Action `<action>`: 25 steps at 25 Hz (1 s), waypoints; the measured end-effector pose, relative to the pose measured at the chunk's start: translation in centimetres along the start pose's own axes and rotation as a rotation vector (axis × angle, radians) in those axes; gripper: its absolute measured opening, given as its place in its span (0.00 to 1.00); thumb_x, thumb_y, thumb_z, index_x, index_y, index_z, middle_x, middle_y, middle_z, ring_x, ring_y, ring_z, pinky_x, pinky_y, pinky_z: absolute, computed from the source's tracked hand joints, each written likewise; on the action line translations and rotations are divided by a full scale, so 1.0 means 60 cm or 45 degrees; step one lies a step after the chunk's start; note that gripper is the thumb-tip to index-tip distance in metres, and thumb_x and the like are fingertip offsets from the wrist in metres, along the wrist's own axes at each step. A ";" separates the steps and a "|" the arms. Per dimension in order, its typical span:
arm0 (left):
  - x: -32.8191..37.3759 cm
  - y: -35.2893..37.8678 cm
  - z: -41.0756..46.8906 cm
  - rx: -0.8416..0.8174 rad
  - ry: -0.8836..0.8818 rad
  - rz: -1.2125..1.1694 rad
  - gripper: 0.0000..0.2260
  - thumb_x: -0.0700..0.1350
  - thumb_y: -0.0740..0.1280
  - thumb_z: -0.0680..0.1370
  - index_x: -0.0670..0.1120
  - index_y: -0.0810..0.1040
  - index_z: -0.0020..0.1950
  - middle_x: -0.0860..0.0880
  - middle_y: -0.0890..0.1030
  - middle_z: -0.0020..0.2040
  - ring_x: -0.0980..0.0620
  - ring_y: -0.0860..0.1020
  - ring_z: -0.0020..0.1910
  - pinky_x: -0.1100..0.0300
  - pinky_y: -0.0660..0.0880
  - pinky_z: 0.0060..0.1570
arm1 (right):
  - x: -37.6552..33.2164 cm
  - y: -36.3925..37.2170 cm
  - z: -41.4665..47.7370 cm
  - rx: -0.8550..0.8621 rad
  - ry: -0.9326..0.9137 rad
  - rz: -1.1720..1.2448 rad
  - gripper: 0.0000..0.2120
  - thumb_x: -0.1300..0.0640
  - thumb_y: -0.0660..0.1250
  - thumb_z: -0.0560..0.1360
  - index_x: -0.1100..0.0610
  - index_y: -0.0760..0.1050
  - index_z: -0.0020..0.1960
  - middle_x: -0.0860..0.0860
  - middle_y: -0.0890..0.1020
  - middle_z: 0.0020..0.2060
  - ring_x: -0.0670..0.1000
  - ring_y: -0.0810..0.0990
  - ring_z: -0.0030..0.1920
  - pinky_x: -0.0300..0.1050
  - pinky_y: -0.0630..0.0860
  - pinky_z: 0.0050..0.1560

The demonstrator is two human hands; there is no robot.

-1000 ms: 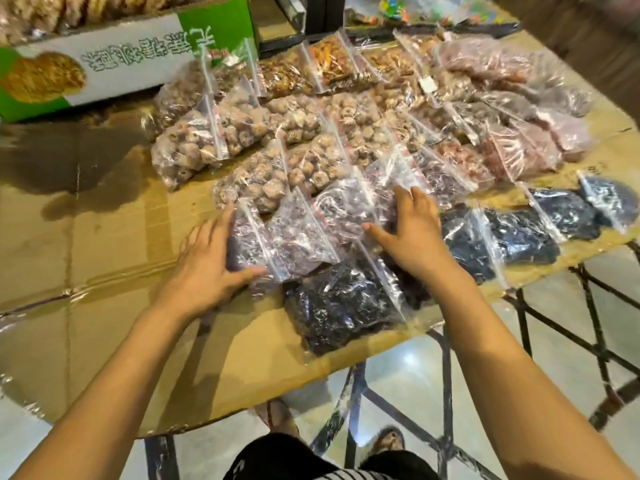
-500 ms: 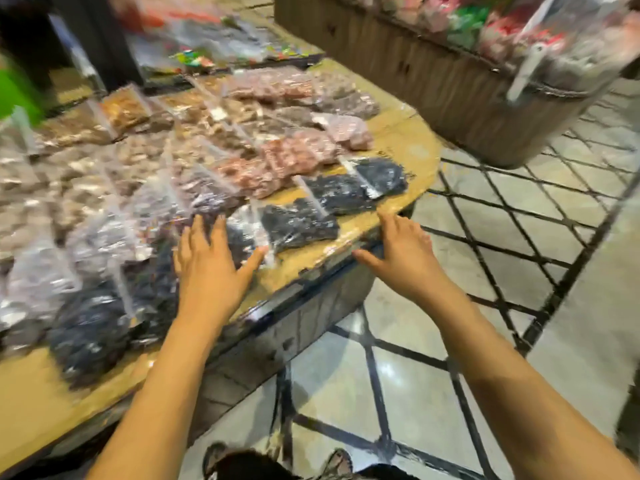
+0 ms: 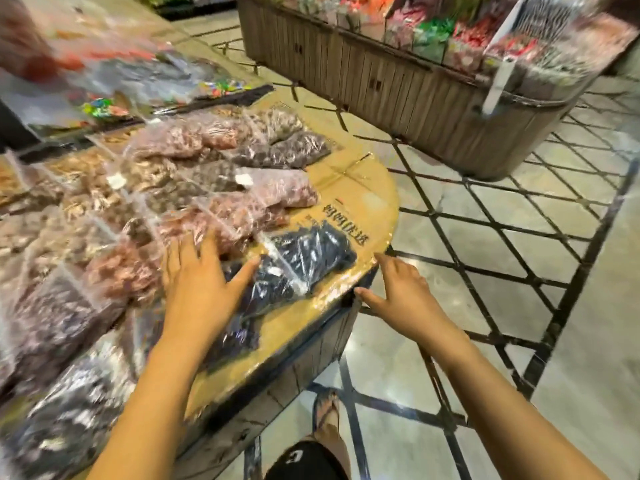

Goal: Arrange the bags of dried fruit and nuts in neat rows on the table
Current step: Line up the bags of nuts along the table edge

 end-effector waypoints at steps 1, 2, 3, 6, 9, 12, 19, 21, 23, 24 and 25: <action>0.019 0.011 0.038 0.014 -0.013 -0.003 0.39 0.67 0.57 0.75 0.44 0.55 0.77 0.37 0.53 0.78 0.38 0.49 0.77 0.41 0.49 0.74 | 0.013 -0.011 0.040 0.000 -0.003 -0.007 0.35 0.39 0.63 0.75 0.54 0.56 0.75 0.57 0.67 0.71 0.59 0.63 0.71 0.54 0.63 0.67; 0.037 0.028 0.078 0.014 -0.036 -0.010 0.38 0.66 0.58 0.75 0.43 0.56 0.77 0.36 0.53 0.78 0.38 0.48 0.77 0.42 0.48 0.74 | 0.026 -0.023 0.087 -0.019 -0.004 -0.006 0.35 0.40 0.63 0.75 0.54 0.57 0.75 0.57 0.68 0.70 0.59 0.64 0.71 0.54 0.64 0.67; 0.057 0.040 0.111 0.006 -0.065 -0.024 0.38 0.65 0.59 0.76 0.42 0.56 0.76 0.36 0.53 0.77 0.38 0.48 0.77 0.42 0.48 0.75 | 0.035 -0.037 0.128 -0.037 -0.009 0.009 0.34 0.40 0.63 0.75 0.54 0.57 0.75 0.58 0.68 0.70 0.60 0.64 0.70 0.54 0.64 0.67; 0.112 0.082 0.208 -0.033 -0.105 -0.054 0.37 0.65 0.59 0.76 0.43 0.57 0.76 0.36 0.52 0.78 0.38 0.47 0.77 0.42 0.47 0.74 | 0.055 -0.092 0.246 -0.014 -0.052 0.045 0.33 0.41 0.64 0.75 0.55 0.59 0.74 0.58 0.69 0.70 0.59 0.65 0.70 0.53 0.63 0.66; 0.138 0.114 0.281 -0.081 -0.182 0.012 0.37 0.66 0.58 0.76 0.46 0.54 0.78 0.37 0.50 0.78 0.38 0.45 0.77 0.40 0.47 0.74 | 0.096 -0.122 0.339 -0.044 -0.040 0.080 0.32 0.41 0.63 0.76 0.54 0.59 0.74 0.57 0.68 0.70 0.60 0.64 0.70 0.54 0.63 0.67; 0.158 0.143 0.337 -0.069 -0.293 0.094 0.37 0.66 0.56 0.75 0.47 0.54 0.78 0.35 0.51 0.77 0.36 0.47 0.77 0.40 0.47 0.74 | 0.151 -0.124 0.429 -0.141 -0.064 0.091 0.32 0.40 0.62 0.75 0.52 0.59 0.74 0.56 0.69 0.70 0.59 0.65 0.69 0.57 0.66 0.67; 0.243 0.221 0.360 0.132 -0.731 0.000 0.39 0.70 0.57 0.73 0.48 0.57 0.76 0.34 0.54 0.77 0.36 0.50 0.76 0.40 0.50 0.73 | 0.227 -0.186 0.643 -0.359 -0.386 0.046 0.33 0.41 0.62 0.76 0.53 0.56 0.75 0.55 0.63 0.74 0.57 0.59 0.74 0.50 0.60 0.70; 0.264 0.232 0.347 0.163 -0.862 0.024 0.40 0.71 0.56 0.72 0.48 0.57 0.76 0.33 0.56 0.76 0.36 0.52 0.76 0.38 0.52 0.72 | 0.219 -0.197 0.694 -0.434 -0.518 0.005 0.33 0.41 0.63 0.76 0.53 0.57 0.75 0.56 0.65 0.73 0.57 0.60 0.73 0.50 0.60 0.70; 0.280 0.225 0.342 0.198 -0.952 0.110 0.42 0.72 0.53 0.69 0.48 0.56 0.76 0.34 0.55 0.76 0.35 0.52 0.76 0.38 0.52 0.73 | 0.184 -0.196 0.745 -0.487 -0.651 -0.010 0.33 0.41 0.63 0.76 0.53 0.56 0.75 0.56 0.65 0.73 0.58 0.61 0.72 0.51 0.62 0.70; 0.283 0.215 0.339 0.238 -1.008 0.147 0.42 0.73 0.53 0.69 0.48 0.56 0.76 0.34 0.55 0.77 0.34 0.52 0.76 0.38 0.51 0.72 | 0.159 -0.187 0.765 -0.519 -0.719 -0.004 0.33 0.41 0.63 0.76 0.53 0.56 0.75 0.56 0.66 0.72 0.58 0.62 0.72 0.52 0.63 0.69; 0.284 0.205 0.336 0.276 -1.063 0.175 0.42 0.72 0.54 0.70 0.47 0.56 0.76 0.34 0.54 0.77 0.34 0.52 0.76 0.38 0.51 0.72 | 0.134 -0.177 0.778 -0.541 -0.777 -0.003 0.34 0.41 0.63 0.75 0.53 0.57 0.75 0.56 0.67 0.72 0.59 0.64 0.71 0.52 0.64 0.68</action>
Point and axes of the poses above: each hand's wrist, its own z-axis towards the middle knuckle, its own y-axis out of the palm, x = y × z, the point moved 8 cm from there along z, towards the middle knuckle
